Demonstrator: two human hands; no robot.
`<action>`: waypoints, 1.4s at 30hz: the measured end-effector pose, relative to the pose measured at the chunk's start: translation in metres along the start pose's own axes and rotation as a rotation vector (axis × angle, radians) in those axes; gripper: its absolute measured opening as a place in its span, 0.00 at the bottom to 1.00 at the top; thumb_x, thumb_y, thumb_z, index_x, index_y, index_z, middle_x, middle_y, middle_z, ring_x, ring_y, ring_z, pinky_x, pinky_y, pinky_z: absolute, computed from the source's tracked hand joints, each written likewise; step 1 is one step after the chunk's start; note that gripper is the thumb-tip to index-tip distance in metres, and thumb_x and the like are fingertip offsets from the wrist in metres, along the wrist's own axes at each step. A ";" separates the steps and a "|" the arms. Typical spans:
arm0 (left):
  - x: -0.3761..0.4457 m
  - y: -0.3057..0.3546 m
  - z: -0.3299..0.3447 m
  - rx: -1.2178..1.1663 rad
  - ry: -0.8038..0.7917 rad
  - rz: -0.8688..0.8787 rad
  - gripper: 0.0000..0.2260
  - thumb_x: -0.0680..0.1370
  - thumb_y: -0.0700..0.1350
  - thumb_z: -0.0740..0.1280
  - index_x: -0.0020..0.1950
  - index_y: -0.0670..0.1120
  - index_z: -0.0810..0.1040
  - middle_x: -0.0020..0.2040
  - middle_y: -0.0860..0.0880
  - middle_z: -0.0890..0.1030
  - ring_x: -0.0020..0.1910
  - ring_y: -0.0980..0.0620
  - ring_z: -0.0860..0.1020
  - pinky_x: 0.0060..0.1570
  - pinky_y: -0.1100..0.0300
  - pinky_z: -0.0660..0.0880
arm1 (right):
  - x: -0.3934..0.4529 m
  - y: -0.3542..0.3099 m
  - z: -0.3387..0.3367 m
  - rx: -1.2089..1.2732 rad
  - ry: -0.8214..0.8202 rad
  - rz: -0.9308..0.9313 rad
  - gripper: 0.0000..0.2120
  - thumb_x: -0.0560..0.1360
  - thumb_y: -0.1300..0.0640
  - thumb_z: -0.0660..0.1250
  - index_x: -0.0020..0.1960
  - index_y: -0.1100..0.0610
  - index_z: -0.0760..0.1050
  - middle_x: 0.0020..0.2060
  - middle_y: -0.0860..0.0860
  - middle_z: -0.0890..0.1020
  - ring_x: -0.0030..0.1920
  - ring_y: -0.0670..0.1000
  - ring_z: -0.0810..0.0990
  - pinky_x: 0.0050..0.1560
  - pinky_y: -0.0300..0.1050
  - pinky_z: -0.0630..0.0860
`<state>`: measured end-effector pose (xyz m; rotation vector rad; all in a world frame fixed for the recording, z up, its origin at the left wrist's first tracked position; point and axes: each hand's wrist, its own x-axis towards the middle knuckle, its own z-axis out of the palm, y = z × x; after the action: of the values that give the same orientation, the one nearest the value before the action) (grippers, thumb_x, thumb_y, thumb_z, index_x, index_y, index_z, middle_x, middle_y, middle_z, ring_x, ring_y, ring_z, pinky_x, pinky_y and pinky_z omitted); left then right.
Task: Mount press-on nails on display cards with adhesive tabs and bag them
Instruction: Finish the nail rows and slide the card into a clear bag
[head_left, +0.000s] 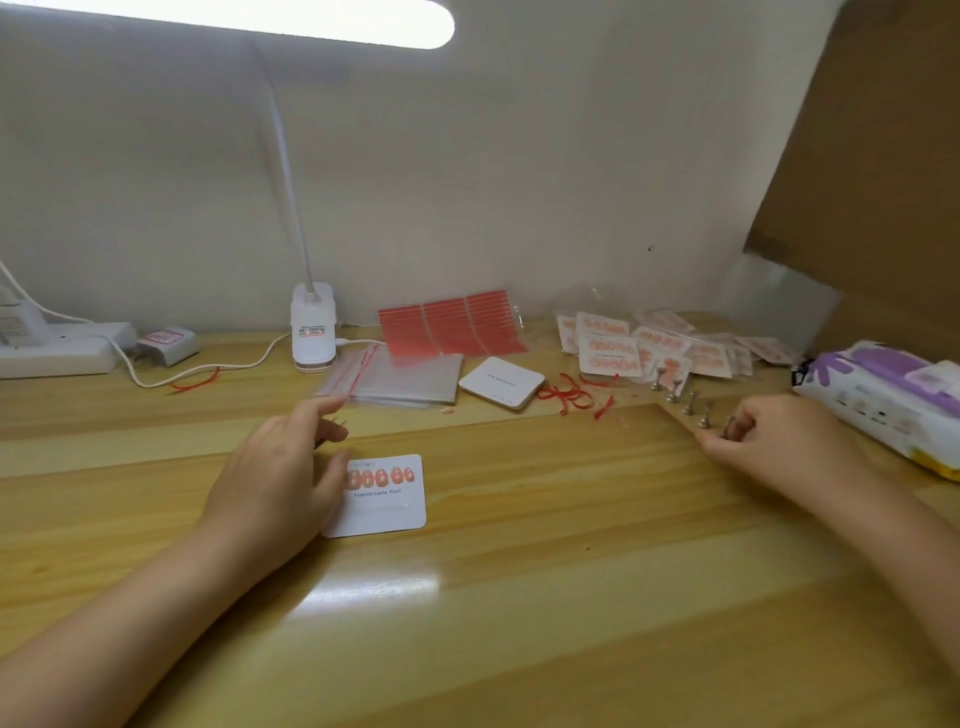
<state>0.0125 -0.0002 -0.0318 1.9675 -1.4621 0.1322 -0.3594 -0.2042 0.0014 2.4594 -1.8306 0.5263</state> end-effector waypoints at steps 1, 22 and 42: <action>0.000 0.000 0.000 -0.004 0.001 -0.004 0.22 0.77 0.41 0.68 0.70 0.48 0.69 0.54 0.53 0.81 0.56 0.50 0.75 0.55 0.50 0.73 | 0.001 0.003 0.001 -0.026 0.011 0.013 0.16 0.68 0.40 0.72 0.33 0.51 0.75 0.27 0.48 0.78 0.29 0.49 0.77 0.29 0.44 0.73; 0.000 0.000 0.001 0.007 0.008 0.002 0.20 0.77 0.42 0.67 0.69 0.48 0.70 0.53 0.53 0.80 0.55 0.49 0.75 0.54 0.51 0.73 | 0.002 -0.131 -0.017 -0.106 0.042 -0.320 0.25 0.76 0.34 0.56 0.39 0.54 0.77 0.34 0.49 0.79 0.36 0.50 0.78 0.37 0.47 0.80; 0.024 -0.013 -0.023 -0.494 0.293 -0.385 0.12 0.76 0.37 0.63 0.54 0.52 0.72 0.51 0.55 0.78 0.47 0.56 0.76 0.45 0.62 0.74 | -0.060 -0.320 0.061 0.692 0.259 -0.701 0.07 0.73 0.61 0.66 0.50 0.60 0.80 0.45 0.54 0.82 0.46 0.59 0.77 0.49 0.52 0.73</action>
<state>0.0401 -0.0048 -0.0092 1.6925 -0.8134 -0.1003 -0.0603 -0.0646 -0.0169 2.9673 -0.6485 1.4818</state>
